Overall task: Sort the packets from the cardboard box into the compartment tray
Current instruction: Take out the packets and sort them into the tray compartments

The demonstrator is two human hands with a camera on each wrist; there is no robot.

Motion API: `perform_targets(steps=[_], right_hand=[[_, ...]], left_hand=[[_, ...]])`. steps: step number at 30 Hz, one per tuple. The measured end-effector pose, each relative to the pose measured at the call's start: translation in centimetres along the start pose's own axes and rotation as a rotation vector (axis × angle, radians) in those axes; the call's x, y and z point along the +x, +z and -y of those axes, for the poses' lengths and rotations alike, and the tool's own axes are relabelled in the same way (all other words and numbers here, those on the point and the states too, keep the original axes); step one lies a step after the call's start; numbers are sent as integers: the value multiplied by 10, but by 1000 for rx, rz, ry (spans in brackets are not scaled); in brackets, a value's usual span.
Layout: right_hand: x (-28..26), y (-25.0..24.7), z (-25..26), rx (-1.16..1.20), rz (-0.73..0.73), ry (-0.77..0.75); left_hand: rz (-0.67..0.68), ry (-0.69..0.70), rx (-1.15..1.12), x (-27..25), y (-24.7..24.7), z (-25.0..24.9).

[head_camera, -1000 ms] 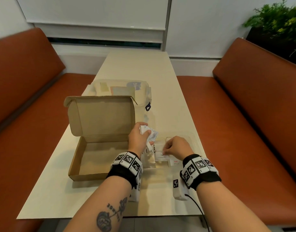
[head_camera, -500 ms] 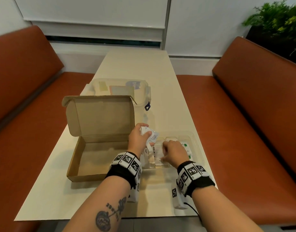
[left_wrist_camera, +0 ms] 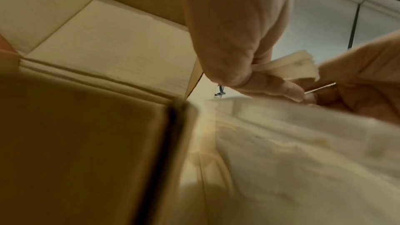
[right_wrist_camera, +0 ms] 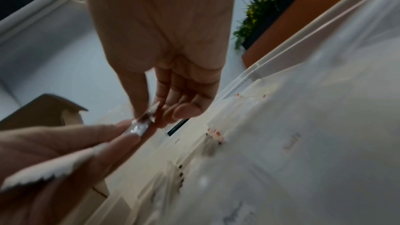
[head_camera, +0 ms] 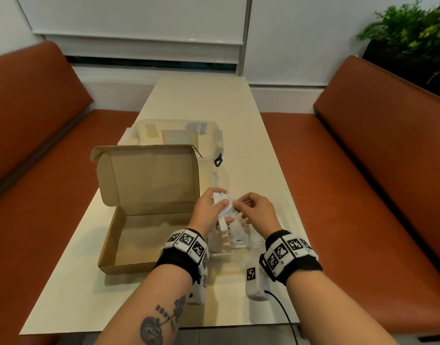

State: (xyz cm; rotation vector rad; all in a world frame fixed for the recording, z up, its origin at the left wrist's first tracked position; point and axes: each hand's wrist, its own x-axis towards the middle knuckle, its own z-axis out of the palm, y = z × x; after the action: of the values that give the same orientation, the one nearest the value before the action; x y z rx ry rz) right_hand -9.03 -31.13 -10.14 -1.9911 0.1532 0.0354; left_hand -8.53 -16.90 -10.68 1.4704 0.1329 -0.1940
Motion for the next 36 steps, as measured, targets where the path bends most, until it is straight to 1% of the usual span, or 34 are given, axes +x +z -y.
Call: perform_targets(steps=[1, 3, 7, 9, 12, 14, 15, 18, 24, 26, 29, 32, 34, 36], right_hand=[[0, -1, 2, 20, 21, 7], [0, -5, 1, 78, 17, 16], [1, -13, 0, 252, -57, 45], [1, -18, -1, 332, -87, 30], [0, -23, -5, 255, -92, -69], [-3, -25, -7, 198, -89, -94], [-4, -25, -9, 172, -96, -98], [-7, -26, -13, 136, -130, -103], [-8, -28, -14, 153, -98, -124], [-8, -29, -14, 145, -107, -128], [-8, -32, -11, 104, -111, -123], [-3, -36, -4, 16, -24, -107], [1, -37, 0, -47, 33, -115], [4, -39, 6, -49, -9, -137]], left_hand=[[4, -5, -2, 0, 0, 0], [-9, -11, -2, 0, 1, 0], [-98, -13, -24, 1, -1, 0], [-106, -17, -32, 2, -2, 0], [-19, -42, -24, 1, 1, 0], [40, -72, -67, 1, 5, -1], [49, -86, -93, 1, 7, -1], [29, -101, -138, 3, 9, -2], [11, -93, -160, 3, 12, -1], [17, -68, -112, 1, 13, 0], [18, -7, 24, 0, 12, -1], [49, 66, 133, -1, 13, -2], [51, 109, 164, 0, 15, -1], [14, 138, 170, 0, 16, 1]])
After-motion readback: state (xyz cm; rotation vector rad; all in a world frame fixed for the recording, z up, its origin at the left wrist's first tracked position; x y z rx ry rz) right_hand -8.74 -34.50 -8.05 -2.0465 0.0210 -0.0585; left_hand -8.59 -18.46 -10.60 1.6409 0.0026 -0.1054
